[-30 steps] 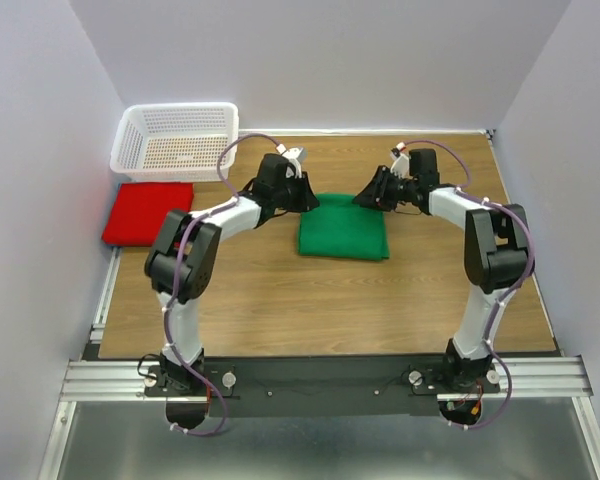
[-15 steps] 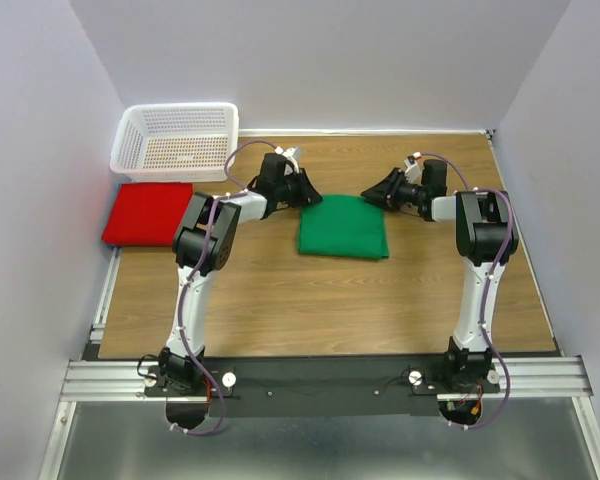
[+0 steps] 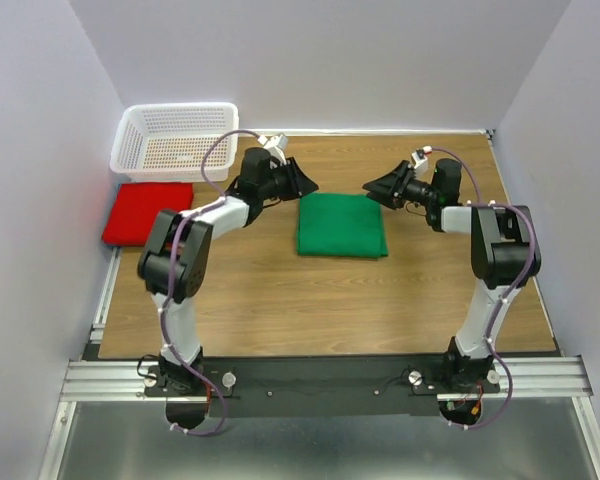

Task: Fold and stack the t-shirts
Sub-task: Fold the tshirt

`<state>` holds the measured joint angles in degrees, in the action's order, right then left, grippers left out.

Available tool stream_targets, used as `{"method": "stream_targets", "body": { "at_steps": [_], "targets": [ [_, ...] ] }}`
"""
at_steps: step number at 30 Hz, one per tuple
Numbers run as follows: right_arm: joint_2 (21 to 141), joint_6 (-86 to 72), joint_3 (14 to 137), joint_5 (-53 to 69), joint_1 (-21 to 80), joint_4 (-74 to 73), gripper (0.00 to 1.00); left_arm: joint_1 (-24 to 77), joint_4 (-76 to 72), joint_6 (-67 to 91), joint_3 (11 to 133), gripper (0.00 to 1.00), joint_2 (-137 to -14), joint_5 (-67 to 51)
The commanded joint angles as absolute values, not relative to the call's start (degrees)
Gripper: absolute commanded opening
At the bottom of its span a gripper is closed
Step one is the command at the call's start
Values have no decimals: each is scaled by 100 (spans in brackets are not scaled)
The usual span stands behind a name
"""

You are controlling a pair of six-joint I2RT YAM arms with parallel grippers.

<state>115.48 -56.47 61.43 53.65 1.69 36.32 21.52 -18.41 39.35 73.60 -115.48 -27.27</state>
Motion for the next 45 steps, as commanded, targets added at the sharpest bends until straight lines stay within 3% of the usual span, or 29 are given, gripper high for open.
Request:
{"method": "stream_targets", "body": {
  "at_steps": [1,6,16,25,34,45],
  "targets": [
    [11101,-6082,5618,5713,561,4271,61,2425,-2460,4217,6543,38,-10452,-2496],
    [10995,-6082,4705,5511,817,4631,63,2934,-2882,4517,5556,36,-10107,-2408],
    [12252,-5810,3824,5475,502,5203,62,2953,-4148,5598,4255,29,-11109,-2672],
    [11129,-6116,3673,5686,334,5229,62,2733,-4289,5625,3463,30,-10030,-2567],
    [10467,-6636,4174,5073,1554,5212,64,2532,-3086,5038,3542,36,-8254,-1619],
    [12426,-6706,4078,4667,2066,5695,64,2312,-503,3271,4271,52,-6076,816]
  ]
}}
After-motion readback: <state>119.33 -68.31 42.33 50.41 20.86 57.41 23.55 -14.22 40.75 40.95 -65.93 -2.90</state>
